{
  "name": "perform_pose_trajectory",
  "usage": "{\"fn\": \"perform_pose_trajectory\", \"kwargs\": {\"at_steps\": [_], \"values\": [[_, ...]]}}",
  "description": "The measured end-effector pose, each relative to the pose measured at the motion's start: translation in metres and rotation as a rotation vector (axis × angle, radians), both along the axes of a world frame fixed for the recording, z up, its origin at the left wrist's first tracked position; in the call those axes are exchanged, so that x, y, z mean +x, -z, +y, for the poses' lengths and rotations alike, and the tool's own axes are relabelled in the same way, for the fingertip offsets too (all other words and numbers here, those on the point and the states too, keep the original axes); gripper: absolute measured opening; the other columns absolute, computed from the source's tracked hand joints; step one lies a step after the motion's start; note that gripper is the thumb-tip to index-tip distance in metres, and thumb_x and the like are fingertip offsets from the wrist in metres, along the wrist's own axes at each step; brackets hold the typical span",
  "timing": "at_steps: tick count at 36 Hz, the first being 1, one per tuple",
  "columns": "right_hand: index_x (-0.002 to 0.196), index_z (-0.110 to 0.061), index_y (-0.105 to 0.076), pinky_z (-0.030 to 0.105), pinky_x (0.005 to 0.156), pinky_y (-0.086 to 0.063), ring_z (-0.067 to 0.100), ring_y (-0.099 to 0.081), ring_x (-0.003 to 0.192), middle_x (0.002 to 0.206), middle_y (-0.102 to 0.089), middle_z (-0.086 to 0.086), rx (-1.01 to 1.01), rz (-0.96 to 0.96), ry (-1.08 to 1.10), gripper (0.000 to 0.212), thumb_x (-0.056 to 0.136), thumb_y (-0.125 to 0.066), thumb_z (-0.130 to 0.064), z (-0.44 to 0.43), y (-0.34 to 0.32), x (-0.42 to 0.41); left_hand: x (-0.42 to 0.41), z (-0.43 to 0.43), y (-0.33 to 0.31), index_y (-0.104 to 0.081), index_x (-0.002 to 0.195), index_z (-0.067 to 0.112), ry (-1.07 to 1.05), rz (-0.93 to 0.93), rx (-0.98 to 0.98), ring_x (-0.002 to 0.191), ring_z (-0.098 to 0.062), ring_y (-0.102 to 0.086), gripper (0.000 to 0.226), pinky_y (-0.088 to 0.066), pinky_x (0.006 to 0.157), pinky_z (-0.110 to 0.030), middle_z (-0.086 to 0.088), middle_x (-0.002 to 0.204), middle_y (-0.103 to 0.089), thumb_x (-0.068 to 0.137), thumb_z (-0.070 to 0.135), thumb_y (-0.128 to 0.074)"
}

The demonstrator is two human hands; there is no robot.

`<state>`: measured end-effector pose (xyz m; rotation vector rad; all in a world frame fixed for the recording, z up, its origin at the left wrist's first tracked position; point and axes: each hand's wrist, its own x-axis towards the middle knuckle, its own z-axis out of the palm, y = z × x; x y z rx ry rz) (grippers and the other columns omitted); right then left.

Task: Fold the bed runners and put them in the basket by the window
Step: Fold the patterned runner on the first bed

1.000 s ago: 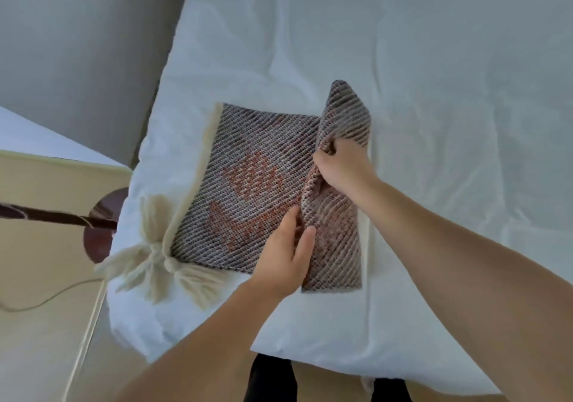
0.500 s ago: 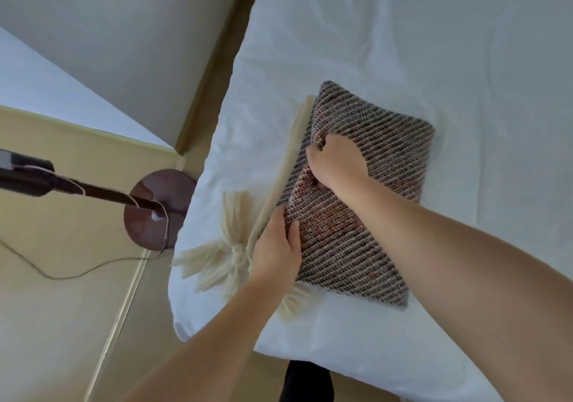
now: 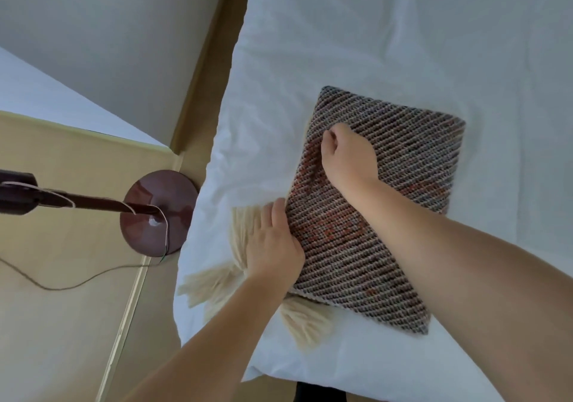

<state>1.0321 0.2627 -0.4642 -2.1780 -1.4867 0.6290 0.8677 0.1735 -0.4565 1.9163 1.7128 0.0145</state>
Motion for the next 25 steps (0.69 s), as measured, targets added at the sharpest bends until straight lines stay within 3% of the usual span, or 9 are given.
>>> {"fn": "perform_pose_trajectory", "kwargs": {"at_steps": [2,3,6,10,16,25], "values": [[0.110,-0.008,-0.059,0.040,0.087,-0.043,0.030,-0.054,0.103,0.111,-0.058,0.011,0.118,-0.206,-0.043,0.027,0.099,-0.042,-0.026,-0.001,0.004,0.013,0.009,0.016,0.000,-0.024,0.147,0.011,0.069,-0.020,0.079,0.138,-0.026,-0.025,0.068,-0.019,0.115,-0.035,-0.008,0.151,-0.028,0.081,0.008,-0.042],[0.124,-0.007,-0.055,0.043,0.102,-0.036,0.034,-0.047,0.120,0.129,-0.051,0.015,0.102,-0.289,-0.063,0.036,0.099,-0.041,-0.028,-0.001,0.008,0.019,0.017,0.026,0.001,-0.024,0.148,0.009,0.112,-0.026,0.125,0.141,-0.027,-0.020,0.069,-0.013,0.118,-0.036,-0.010,0.154,-0.025,0.080,0.008,-0.039],[0.149,-0.007,-0.027,0.046,0.119,-0.009,0.033,-0.015,0.146,0.157,-0.020,0.017,-0.072,-0.400,-0.124,0.056,0.101,-0.028,-0.037,-0.002,0.012,0.038,0.051,0.065,0.004,-0.024,0.148,0.005,0.246,-0.048,0.246,0.146,-0.026,-0.013,0.069,-0.004,0.120,-0.037,-0.011,0.156,-0.023,0.080,0.013,-0.028],[0.153,-0.010,-0.013,0.046,0.120,0.001,0.031,-0.003,0.148,0.161,-0.006,0.015,-0.162,-0.483,-0.168,0.060,0.101,-0.019,-0.040,-0.008,0.018,0.059,0.103,0.124,0.014,-0.008,0.152,0.010,0.425,0.056,0.264,0.147,-0.019,0.005,0.059,0.008,0.118,-0.031,-0.007,0.161,-0.002,0.096,0.022,-0.025],[0.154,-0.017,-0.002,0.044,0.119,0.006,0.027,0.005,0.149,0.162,0.002,0.010,-0.299,-0.486,-0.124,0.067,0.098,-0.009,-0.053,-0.022,0.035,0.092,0.118,0.155,0.047,-0.002,0.152,0.012,0.477,0.189,0.178,0.147,-0.017,0.007,0.060,0.002,0.119,-0.034,-0.004,0.161,0.003,0.100,0.038,-0.014],[0.153,-0.011,0.003,0.044,0.120,0.002,0.026,0.007,0.148,0.161,0.007,0.011,-0.414,-0.387,0.125,0.077,0.095,-0.010,-0.060,-0.055,0.050,0.144,0.120,0.158,0.065,0.002,0.152,0.012,0.479,0.215,0.153,0.147,-0.017,0.008,0.062,0.003,0.119,-0.034,-0.006,0.161,0.007,0.100,0.040,-0.015]]}}
